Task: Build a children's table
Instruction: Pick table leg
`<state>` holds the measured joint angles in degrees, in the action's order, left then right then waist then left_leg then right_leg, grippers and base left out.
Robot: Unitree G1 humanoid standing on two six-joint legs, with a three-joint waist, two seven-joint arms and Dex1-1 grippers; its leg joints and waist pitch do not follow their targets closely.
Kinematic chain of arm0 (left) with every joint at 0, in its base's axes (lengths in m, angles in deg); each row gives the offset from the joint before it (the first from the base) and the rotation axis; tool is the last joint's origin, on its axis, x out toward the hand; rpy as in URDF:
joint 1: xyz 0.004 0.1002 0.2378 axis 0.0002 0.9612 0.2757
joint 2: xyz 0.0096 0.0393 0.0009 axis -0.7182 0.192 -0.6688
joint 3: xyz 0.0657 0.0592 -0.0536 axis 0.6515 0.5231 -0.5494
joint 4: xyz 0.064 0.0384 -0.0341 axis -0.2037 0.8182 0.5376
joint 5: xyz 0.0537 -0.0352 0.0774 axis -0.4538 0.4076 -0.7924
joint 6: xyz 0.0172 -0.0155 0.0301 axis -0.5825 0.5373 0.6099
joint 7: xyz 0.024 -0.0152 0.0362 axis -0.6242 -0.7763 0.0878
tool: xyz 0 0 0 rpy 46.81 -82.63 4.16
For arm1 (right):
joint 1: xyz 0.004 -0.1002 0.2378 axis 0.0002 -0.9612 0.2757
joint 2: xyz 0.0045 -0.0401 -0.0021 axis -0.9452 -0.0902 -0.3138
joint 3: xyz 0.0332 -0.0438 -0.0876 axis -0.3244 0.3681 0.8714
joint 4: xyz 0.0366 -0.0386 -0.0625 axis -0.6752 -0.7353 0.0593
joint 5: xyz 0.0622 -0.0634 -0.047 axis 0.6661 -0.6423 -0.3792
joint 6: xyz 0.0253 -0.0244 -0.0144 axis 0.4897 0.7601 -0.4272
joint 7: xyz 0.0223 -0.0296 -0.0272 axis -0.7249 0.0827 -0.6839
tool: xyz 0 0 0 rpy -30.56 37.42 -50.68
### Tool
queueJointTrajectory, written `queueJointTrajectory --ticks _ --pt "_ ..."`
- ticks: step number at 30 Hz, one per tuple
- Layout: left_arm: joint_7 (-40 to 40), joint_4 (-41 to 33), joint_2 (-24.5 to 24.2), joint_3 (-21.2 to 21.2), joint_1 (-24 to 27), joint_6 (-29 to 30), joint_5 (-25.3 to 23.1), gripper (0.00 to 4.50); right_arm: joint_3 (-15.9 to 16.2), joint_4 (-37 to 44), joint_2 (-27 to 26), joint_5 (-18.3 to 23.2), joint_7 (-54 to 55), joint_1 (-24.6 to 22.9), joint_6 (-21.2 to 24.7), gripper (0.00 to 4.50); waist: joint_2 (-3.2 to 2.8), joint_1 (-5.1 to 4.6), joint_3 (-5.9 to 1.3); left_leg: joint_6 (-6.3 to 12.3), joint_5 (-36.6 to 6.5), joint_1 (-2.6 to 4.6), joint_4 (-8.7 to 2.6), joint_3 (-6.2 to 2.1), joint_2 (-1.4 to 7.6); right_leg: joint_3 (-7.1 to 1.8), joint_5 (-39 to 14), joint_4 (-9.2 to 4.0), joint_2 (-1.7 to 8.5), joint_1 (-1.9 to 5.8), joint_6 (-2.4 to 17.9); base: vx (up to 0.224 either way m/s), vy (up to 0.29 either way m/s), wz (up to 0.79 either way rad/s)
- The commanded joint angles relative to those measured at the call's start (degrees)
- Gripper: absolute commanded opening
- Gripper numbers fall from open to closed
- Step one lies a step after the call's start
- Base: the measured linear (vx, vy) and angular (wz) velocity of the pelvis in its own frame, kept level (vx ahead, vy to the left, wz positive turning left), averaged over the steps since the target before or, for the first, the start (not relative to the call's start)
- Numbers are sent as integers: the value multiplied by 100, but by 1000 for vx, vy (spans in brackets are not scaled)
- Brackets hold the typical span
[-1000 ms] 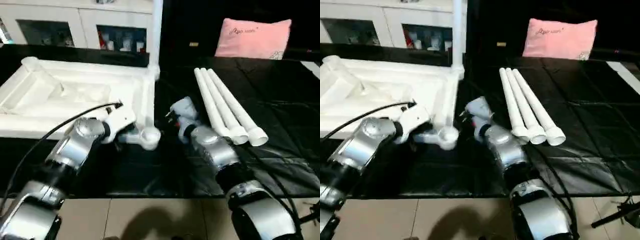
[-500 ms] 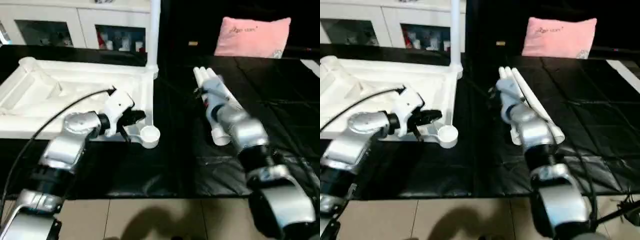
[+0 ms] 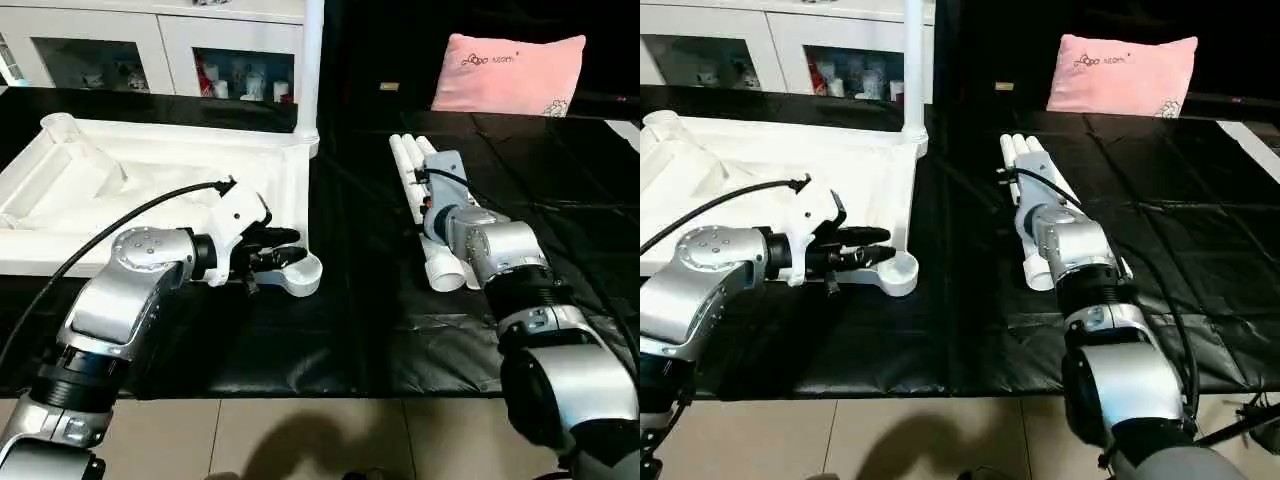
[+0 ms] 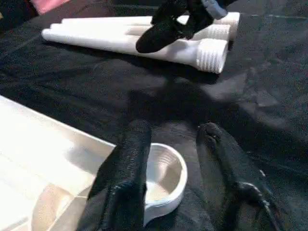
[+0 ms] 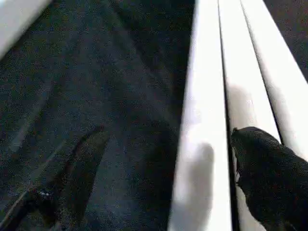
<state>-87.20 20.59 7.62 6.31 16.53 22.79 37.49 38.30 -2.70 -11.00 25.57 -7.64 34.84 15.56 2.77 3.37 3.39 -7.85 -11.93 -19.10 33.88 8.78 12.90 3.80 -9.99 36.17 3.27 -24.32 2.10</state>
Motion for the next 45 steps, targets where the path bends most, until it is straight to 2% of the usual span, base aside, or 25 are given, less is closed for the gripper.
queueJointTrajectory --ticks 1,4,6,13,15,18,23,24,27,28,30,33,37,38,42,45 --pt "-51 -169 -61 73 -7 100 53 204 -137 -226 85 47 81 165 -94 450 -86 4 -419 -117 -464 -84 -328 137 -84 -272 -479 -314 301 438 1127 0 0 0" --pt "-50 -188 -65 91 1 127 47 220 -146 -463 128 30 84 219 -165 450 -84 7 -424 -87 -405 -90 -322 134 -86 -268 -409 -304 295 446 1130 0 0 0" --pt "-41 -204 -61 110 10 146 32 246 -135 -668 157 34 45 264 -242 450 -79 0 -432 -77 -342 -95 -320 131 -82 -261 -322 -293 299 449 1167 0 0 0" --pt "0 -247 -80 147 16 199 20 305 -200 -1058 139 130 -260 368 -188 450 -65 0 -427 -3 -397 -99 -313 137 -78 -261 -383 -297 304 450 1215 0 0 0" --pt "-8 -276 -92 164 26 229 42 323 -277 -1174 112 197 -341 377 -151 420 -58 5 -427 13 -368 -100 -312 137 -75 -259 -375 -296 304 448 1225 0 0 0" --pt "-32 -311 -99 184 42 259 65 342 -416 -1353 72 329 -371 379 -140 407 -63 11 -432 12 -372 -99 -312 136 -74 -259 -410 -290 310 448 1229 0 0 0" --pt "-40 -329 -96 224 43 270 59 384 -502 -1593 54 371 -321 361 -260 351 -62 10 -426 5 -403 -98 -309 138 -74 -256 -467 -299 311 441 1238 0 0 0" --pt "-41 -329 -91 232 41 270 58 389 -483 -1625 53 349 -303 351 -289 338 -29 12 -428 11 -401 -102 -310 138 -71 -255 -517 -298 316 445 1224 0 0 0" --pt "-28 -334 -80 253 36 278 60 411 -462 -1692 49 287 -266 307 -509 317 -29 13 -421 4 -412 -103 -312 138 -71 -252 -616 -307 316 437 1182 0 0 0" --pt "-23 -339 -79 258 39 280 64 411 -468 -1711 54 298 -310 312 -474 317 -15 14 -424 2 -432 -99 -309 143 -66 -252 -652 -313 324 429 1173 0 0 0" --pt "-13 -344 -84 269 42 277 72 430 -553 -1762 56 357 -322 332 -410 285 -13 16 -426 2 -425 -102 -311 137 -66 -253 -658 -303 321 438 1153 0 0 0" --pt "-4 -345 -90 274 47 267 73 448 -552 -1791 68 335 -309 306 -527 267 -2 15 -426 16 -395 -108 -307 142 -71 -252 -633 -303 317 433 1136 0 0 0" --pt "18 -365 -81 274 66 259 75 450 -482 -1809 45 256 -306 265 -713 222 9 14 -428 26 -374 -112 -306 139 -68 -250 -665 -299 323 431 1126 0 0 0" --pt "26 -372 -79 275 72 259 76 450 -473 -1824 44 225 -201 253 -793 222 4 16 -427 28 -365 -112 -304 142 -72 -251 -658 -302 325 432 1125 0 0 0" --pt "53 -417 -64 291 101 274 84 450 -567 -1869 36 299 -135 252 -742 184 11 17 -423 18 -417 -108 -305 144 -73 -251 -739 -309 319 424 1088 0 0 0" --pt "66 -426 -52 294 101 280 87 450 -559 -1874 36 280 -174 258 -748 179 13 14 -418 12 -438 -113 -306 141 -71 -247 -771 -310 317 421 1071 0 0 0"
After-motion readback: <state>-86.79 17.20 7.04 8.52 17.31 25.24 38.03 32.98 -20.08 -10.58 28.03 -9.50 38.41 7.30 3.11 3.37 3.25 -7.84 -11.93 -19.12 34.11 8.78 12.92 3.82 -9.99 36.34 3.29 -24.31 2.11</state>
